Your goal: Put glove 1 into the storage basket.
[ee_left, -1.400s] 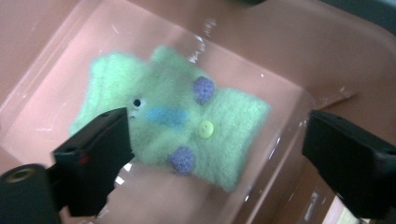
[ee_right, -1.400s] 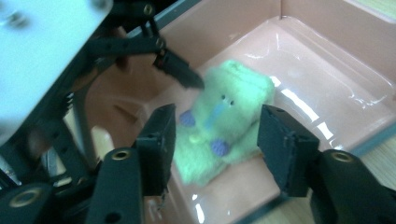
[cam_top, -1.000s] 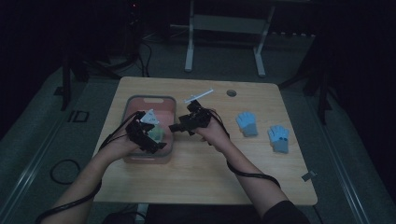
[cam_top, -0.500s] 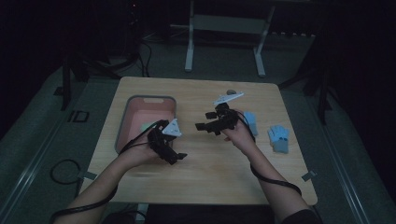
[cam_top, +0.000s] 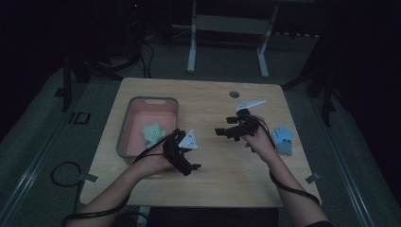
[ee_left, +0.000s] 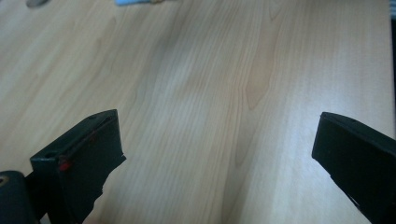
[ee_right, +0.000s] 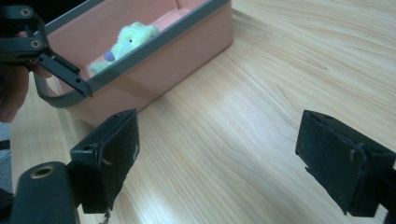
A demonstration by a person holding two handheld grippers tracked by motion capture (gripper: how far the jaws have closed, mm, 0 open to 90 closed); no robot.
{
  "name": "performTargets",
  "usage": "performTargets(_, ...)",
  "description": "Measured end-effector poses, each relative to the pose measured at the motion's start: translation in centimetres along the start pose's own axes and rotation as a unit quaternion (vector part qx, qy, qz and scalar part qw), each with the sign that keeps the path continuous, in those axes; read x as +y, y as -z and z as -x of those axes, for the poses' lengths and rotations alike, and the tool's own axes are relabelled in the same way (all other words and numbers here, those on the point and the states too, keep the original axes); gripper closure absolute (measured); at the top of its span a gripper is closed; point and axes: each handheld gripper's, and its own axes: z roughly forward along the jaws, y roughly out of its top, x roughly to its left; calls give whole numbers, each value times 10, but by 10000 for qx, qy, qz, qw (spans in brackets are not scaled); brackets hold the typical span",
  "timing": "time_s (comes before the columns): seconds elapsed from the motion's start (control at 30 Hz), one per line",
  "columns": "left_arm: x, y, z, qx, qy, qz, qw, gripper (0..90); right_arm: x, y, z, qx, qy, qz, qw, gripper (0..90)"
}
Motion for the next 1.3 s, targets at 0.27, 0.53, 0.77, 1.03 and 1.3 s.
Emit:
performTargets(0.27, 0, -34, 29, -149, -184, -30, 9997, 20, -21, 16, 15, -347, 95, -14, 9994, 282)
performTargets(0.53, -14, -57, 43, -381, -73, -85, 9992, 20, -36, 23, 29, -688, 180, -3, 9975, 354)
performTargets(0.77, -28, -65, 47, -264, 144, 32, 9995, 20, -51, 29, 47, -828, 106, -42, 9965, 388)
performTargets(1.03, -37, -71, 58, -109, 136, 6, 9998, 20, -60, 43, 73, -1312, 5, -70, 9913, 493)
performTargets(1.3, -41, -65, 59, -59, 382, 262, 9989, 20, -59, 29, 113, -1516, -368, -279, 9874, 626)
